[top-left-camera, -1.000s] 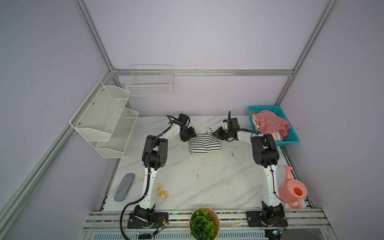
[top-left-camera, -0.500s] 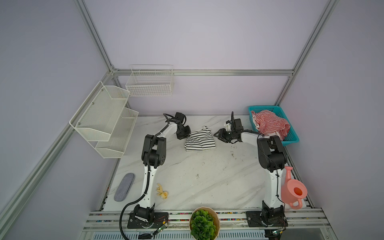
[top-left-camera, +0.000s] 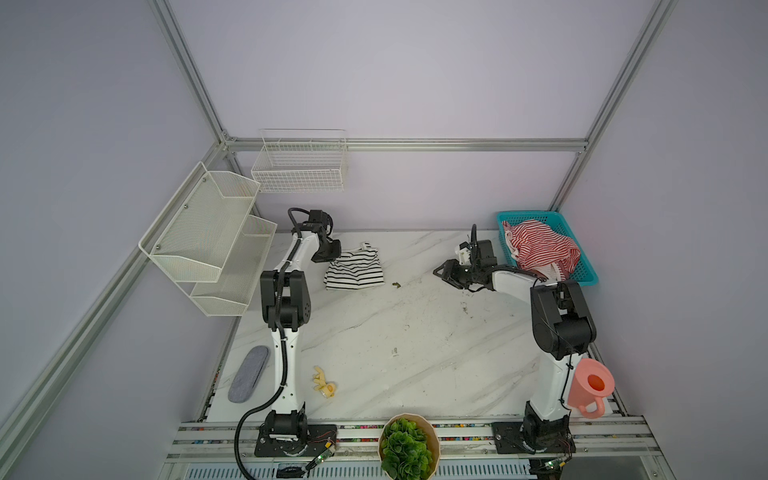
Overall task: Fold and stack the tank tops
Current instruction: 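Drag the tank top toward the shelves with left gripper while right draws back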
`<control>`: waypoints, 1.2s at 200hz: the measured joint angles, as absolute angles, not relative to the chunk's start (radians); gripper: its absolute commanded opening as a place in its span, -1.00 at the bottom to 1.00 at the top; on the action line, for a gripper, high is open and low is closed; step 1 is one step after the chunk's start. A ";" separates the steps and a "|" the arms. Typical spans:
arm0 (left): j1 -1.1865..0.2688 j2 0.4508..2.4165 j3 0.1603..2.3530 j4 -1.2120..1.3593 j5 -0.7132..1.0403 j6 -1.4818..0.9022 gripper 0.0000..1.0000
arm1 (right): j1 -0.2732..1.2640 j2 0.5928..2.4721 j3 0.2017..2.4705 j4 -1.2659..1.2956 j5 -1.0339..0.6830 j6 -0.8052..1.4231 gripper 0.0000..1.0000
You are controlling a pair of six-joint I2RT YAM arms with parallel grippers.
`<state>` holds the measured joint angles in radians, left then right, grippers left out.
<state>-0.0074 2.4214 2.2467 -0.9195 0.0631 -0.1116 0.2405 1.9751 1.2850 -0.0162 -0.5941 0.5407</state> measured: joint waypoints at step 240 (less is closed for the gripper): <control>0.069 2.305 2.268 -0.790 -0.125 0.042 0.30 | 0.292 1.883 1.241 -0.060 -0.516 0.574 0.02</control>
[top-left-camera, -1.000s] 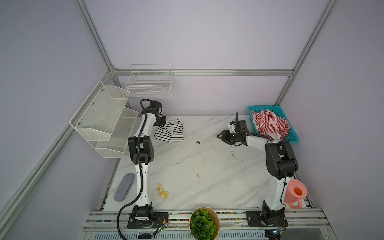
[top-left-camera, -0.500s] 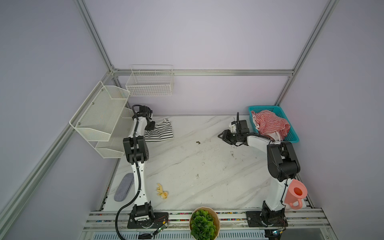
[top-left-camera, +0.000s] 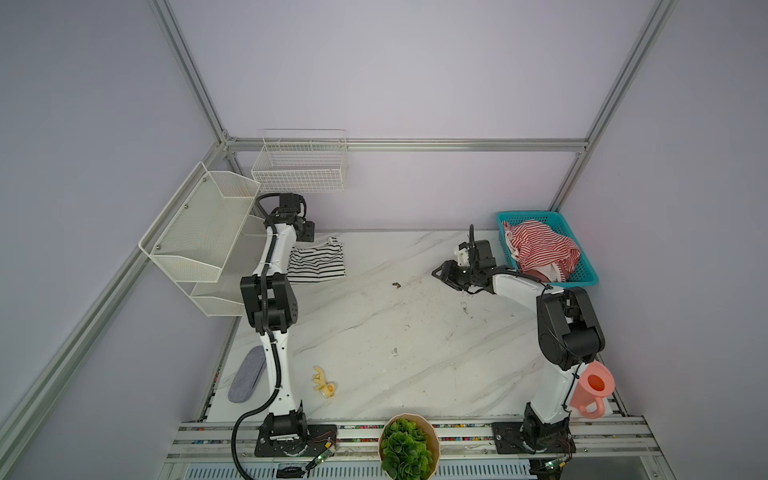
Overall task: Fold and stack the tank tops
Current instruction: 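Drag the tank top toward the shelves with left gripper while right draws back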
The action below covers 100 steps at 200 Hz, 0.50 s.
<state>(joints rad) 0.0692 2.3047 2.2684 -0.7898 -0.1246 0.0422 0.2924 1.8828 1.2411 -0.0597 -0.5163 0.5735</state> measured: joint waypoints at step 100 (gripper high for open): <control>-0.008 2.359 2.086 -0.780 -0.158 -0.202 0.30 | 0.293 1.883 1.190 -0.048 -0.539 0.570 0.02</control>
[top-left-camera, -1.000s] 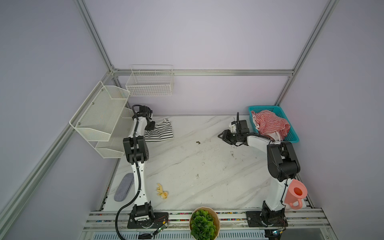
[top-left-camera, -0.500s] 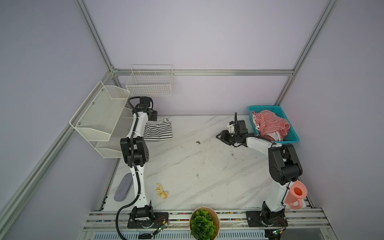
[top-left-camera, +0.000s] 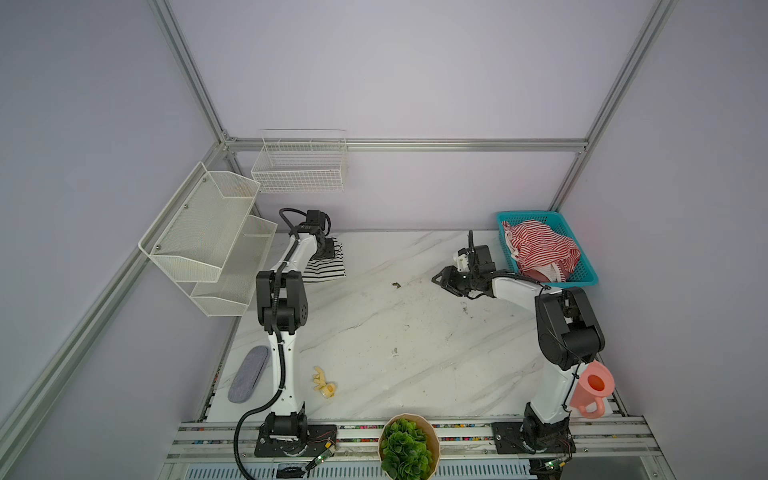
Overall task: Fold and stack the tank tops
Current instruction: 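Drag the tank top toward the shelves with left gripper while right draws back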
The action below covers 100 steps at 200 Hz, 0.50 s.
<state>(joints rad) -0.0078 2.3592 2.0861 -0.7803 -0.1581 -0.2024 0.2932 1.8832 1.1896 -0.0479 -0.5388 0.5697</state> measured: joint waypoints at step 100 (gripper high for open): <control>0.007 2.458 2.151 -0.858 -0.253 -0.123 0.32 | 0.293 1.857 1.140 -0.033 -0.538 0.575 0.01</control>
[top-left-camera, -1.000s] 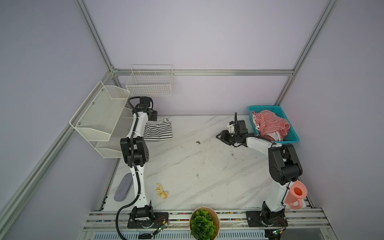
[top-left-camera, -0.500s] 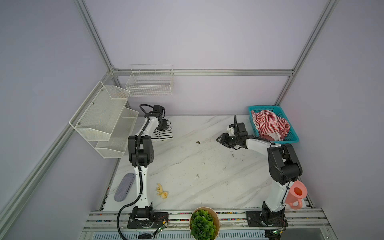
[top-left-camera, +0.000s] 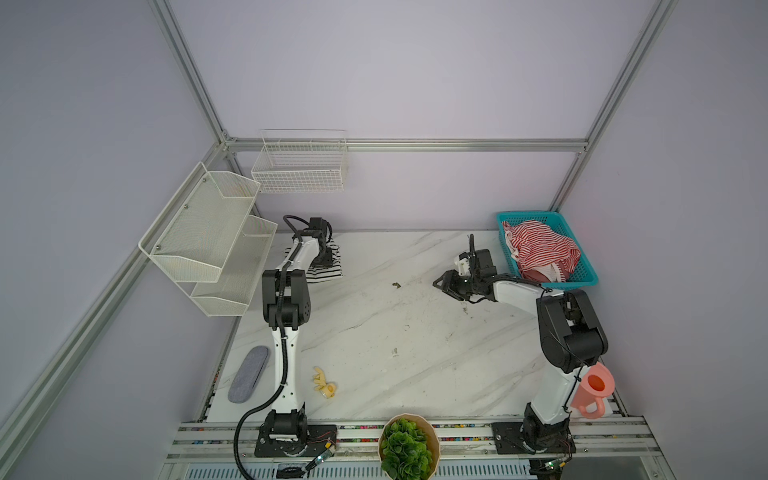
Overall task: Fold and stack the tank tops
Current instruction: 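Drag the tank top toward the shelves with left gripper while right draws back, then release the black-and-white tank top with left gripper while right reaches into basket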
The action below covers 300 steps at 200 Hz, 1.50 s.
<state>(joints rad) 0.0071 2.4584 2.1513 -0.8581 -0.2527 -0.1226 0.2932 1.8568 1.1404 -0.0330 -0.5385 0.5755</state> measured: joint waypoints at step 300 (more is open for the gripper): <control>-0.107 2.107 2.098 -0.880 0.006 -0.012 0.39 | 0.030 1.702 1.361 -0.223 -0.485 0.474 0.15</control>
<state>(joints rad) -0.1070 2.1071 2.0983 -0.8803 0.0063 -0.0124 0.0296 1.7023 1.3609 -0.2230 -0.4850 0.4744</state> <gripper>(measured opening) 0.696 0.569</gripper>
